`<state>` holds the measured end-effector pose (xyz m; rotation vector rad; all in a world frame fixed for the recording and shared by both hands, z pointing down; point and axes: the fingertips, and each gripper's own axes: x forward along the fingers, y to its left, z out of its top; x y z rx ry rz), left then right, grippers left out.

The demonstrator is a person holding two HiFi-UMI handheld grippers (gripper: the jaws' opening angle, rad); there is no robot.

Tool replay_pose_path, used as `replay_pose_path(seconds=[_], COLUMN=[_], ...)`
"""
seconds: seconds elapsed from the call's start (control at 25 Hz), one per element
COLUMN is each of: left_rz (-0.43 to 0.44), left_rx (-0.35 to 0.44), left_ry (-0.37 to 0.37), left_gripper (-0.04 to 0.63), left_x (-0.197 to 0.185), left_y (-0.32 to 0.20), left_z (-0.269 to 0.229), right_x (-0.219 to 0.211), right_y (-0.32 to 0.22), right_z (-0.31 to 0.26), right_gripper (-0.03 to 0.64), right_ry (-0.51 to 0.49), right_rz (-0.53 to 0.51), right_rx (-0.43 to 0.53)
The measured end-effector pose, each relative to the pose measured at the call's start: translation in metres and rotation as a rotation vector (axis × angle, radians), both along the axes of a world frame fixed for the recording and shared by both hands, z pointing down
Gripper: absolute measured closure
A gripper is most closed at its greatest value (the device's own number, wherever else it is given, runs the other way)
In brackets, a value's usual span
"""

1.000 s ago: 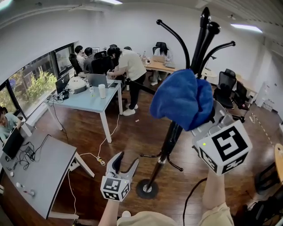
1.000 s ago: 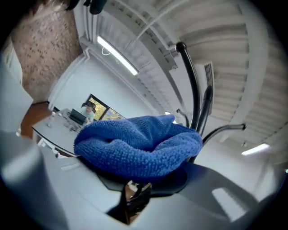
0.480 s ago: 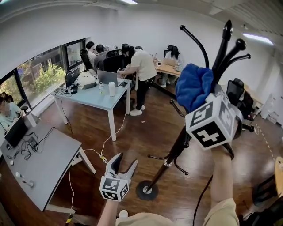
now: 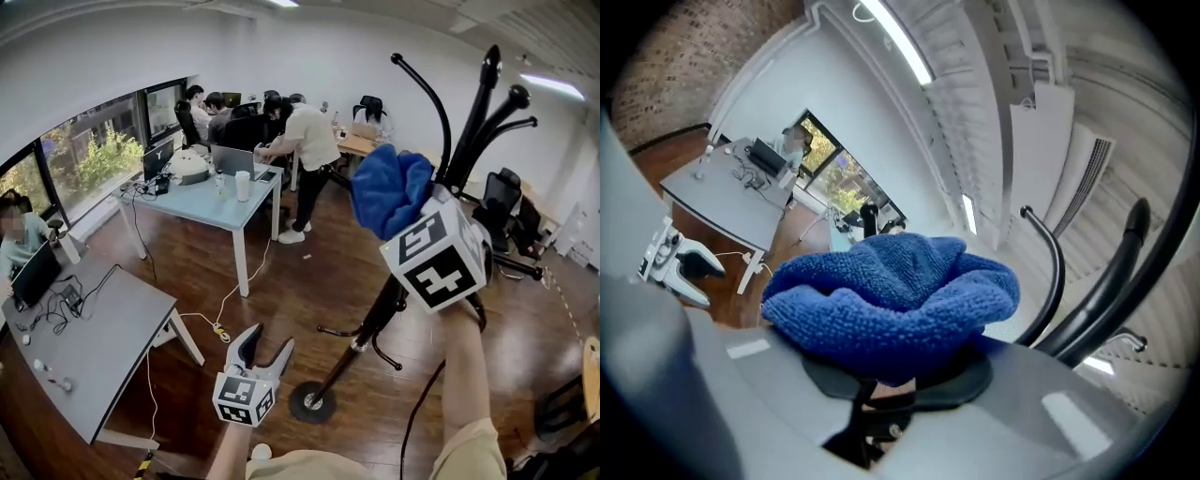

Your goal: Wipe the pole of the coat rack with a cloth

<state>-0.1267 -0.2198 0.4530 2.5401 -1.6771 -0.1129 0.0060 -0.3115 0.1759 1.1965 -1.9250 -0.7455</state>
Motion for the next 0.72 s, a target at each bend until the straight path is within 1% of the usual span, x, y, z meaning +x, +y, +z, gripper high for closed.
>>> replay_pose_path(seconds=[0.12, 0.2, 0.28, 0.36, 0.44, 0.52, 0.6, 0.72], left_rz=[0.006, 0.007, 0.013, 0.025, 0.038, 0.052, 0.067, 0.096], left_rx=[0.003, 0.006, 0.008, 0.008, 0.006, 0.001, -0.003, -0.005], left_ry=[-0.004, -0.004, -0.007, -0.010, -0.014, -0.018, -0.020, -0.020], left_gripper=[0.333, 0.333, 0.333, 0.333, 0.333, 0.333, 0.333, 0.333], left_x=[0.003, 0.004, 0.007, 0.012, 0.018, 0.024, 0.030, 0.042], left_y=[0.000, -0.001, -0.002, -0.002, -0.003, -0.005, -0.008, -0.012], left_z=[-0.003, -0.005, -0.007, -0.008, -0.007, -0.005, -0.003, -0.002], right_x=[-0.027, -0.045, -0.055, -0.056, -0.045, -0.025, 0.002, 0.053], right_y=[0.010, 0.017, 0.026, 0.038, 0.054, 0.072, 0.090, 0.110], right_z=[-0.014, -0.021, -0.027, -0.034, -0.045, -0.060, -0.078, -0.105], right_gripper=[0.549, 0.548, 0.548, 0.546, 0.546, 0.546, 0.546, 0.545], right_ry=[-0.030, -0.045, -0.068, -0.136, -0.233, -0.324, -0.396, -0.426], right_rz=[-0.094, -0.159, -0.231, -0.311, -0.374, -0.400, -0.384, -0.303], right_rx=[0.062, 0.087, 0.092, 0.076, 0.070, 0.093, 0.140, 0.240])
